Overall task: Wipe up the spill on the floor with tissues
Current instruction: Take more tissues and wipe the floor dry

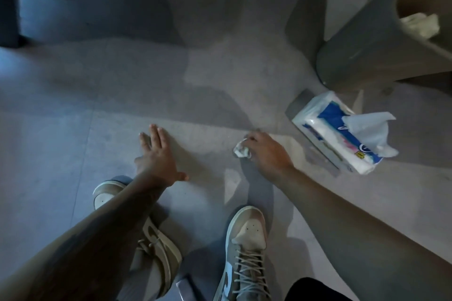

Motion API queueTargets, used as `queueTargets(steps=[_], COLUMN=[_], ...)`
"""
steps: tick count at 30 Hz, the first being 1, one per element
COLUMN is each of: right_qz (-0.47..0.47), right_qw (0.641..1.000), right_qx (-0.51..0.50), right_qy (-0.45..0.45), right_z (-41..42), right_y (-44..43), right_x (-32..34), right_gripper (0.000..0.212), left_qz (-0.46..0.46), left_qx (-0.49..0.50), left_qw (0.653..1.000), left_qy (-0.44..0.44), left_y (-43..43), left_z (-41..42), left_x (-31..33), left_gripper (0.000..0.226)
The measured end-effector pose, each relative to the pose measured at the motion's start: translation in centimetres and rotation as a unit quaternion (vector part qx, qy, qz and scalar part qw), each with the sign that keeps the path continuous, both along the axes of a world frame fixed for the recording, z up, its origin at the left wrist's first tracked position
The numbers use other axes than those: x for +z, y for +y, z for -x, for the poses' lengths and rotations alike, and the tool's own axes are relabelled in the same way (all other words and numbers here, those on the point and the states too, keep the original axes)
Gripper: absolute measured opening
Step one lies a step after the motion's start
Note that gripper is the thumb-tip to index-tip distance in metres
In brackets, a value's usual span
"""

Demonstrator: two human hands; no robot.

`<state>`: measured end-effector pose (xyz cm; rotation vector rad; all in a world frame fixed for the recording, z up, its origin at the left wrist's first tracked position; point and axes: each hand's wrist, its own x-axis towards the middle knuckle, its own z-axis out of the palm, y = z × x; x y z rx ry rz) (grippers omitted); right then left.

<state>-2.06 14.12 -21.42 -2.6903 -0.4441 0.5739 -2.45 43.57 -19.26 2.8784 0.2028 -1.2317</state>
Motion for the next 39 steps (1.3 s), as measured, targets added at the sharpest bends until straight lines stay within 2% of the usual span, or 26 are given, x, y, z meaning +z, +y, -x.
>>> queueTargets(steps=[2,4,5,7,10,13,16,19,22,24,27,30,31,32,35,39], right_qz=[0.074,0.125,0.14,0.106,0.019,-0.024,-0.111,-0.17,-0.216,-0.229,-0.219,-0.208,-0.201,-0.192,-0.171,-0.138], right_qw=[0.994,0.979,0.976,0.977,0.978,0.97,0.938,0.924,0.91,0.903,0.894,0.877,0.869,0.86,0.833,0.833], right_qx=[-0.074,-0.156,-0.163,-0.183,-0.206,-0.235,-0.327,-0.34,-0.344,-0.341,-0.339,-0.357,-0.369,-0.387,-0.447,-0.503], right_qy=[-0.031,-0.036,-0.045,-0.034,0.027,0.065,0.024,-0.041,-0.079,-0.123,-0.193,-0.244,-0.262,-0.273,-0.277,-0.183], right_z=[-1.8,-3.3,-3.5,-2.2,1.1,2.7,1.6,-0.7,-3.1,-4.8,-7.4,-9.9,-10.6,-11.2,-12.5,-12.1], right_y=[-2.2,-3.6,-3.7,-3.1,-2.2,-1.6,-0.7,-0.5,-2.1,-3.8,-6.9,-10.7,-12.4,-13.7,-17.5,-19.3], right_x=[-0.5,-0.5,-0.7,0.0,1.1,2.3,5.5,10.1,14.9,18.0,22.4,26.2,27.0,27.5,27.9,28.1], right_gripper=[0.026,0.036,0.042,0.041,0.025,0.02,0.024,0.024,0.022,0.022,0.026,0.026,0.026,0.026,0.024,0.032], left_qz=[0.009,0.028,0.04,0.056,0.088,0.171,0.278,0.395,0.457,0.469,0.484,0.481,0.483,0.483,0.421,0.366], left_qx=[0.008,0.024,0.037,0.043,0.013,-0.009,0.098,0.192,0.218,0.219,0.193,0.132,0.098,0.06,-0.068,-0.143], left_qw=[1.0,0.999,0.998,0.998,0.996,0.985,0.955,0.897,0.857,0.846,0.835,0.833,0.833,0.836,0.881,0.905], left_qy=[0.005,0.007,0.01,0.006,-0.003,-0.009,-0.011,-0.045,-0.092,-0.129,-0.176,-0.238,-0.252,-0.252,-0.203,-0.162], left_y=[0.1,0.2,0.3,-0.1,-1.8,-5.5,-10.6,-15.2,-18.8,-21.0,-24.4,-27.9,-29.2,-30.4,-33.6,-34.4], left_z=[-0.3,-0.7,-0.8,-0.8,-0.1,0.7,-0.2,-2.6,-5.4,-7.6,-11.1,-14.0,-14.7,-15.1,-15.8,-15.5], left_x=[0.3,0.5,0.6,1.0,1.7,2.9,5.8,9.4,13.9,17.2,21.6,25.0,26.1,26.9,28.5,28.5], left_gripper=[0.142,0.124,0.116,0.104,0.085,0.069,0.047,0.013,0.013,0.014,0.003,0.022,0.017,0.007,0.036,0.052])
